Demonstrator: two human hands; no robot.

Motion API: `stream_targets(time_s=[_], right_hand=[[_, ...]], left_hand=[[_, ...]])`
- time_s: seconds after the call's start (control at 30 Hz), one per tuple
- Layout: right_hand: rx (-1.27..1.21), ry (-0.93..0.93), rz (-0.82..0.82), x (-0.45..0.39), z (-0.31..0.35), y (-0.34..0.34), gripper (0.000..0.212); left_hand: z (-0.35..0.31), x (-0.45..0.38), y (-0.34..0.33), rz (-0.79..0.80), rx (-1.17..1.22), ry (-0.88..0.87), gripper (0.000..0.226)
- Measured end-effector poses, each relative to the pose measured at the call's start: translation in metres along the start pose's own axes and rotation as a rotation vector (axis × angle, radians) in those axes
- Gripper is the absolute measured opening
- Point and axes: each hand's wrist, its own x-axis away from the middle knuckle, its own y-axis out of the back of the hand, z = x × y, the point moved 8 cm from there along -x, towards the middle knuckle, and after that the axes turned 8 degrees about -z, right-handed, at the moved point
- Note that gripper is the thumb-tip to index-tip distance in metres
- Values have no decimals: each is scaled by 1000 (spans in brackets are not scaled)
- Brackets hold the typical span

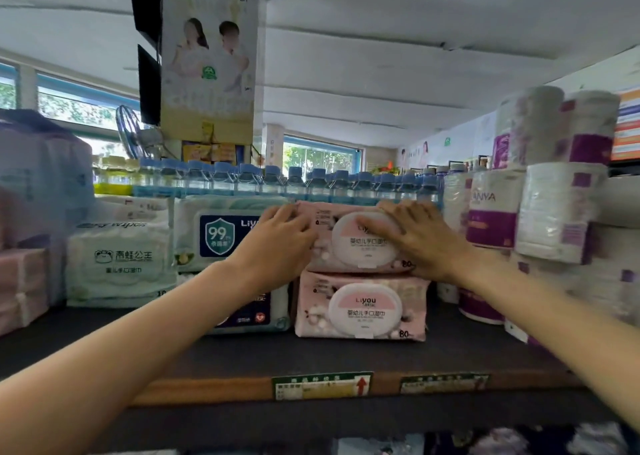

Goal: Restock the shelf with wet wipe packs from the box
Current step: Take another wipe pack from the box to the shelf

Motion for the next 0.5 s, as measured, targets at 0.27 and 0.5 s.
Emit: stream_targets(time_s=[0.27, 0.5], right_hand=[[-57, -27, 398, 8, -2, 16, 104], [27, -252, 372, 44, 11, 65, 86]], left_hand=[[-10, 10, 2, 11, -7, 3, 45], [-27, 27, 34, 3, 21, -145, 38]])
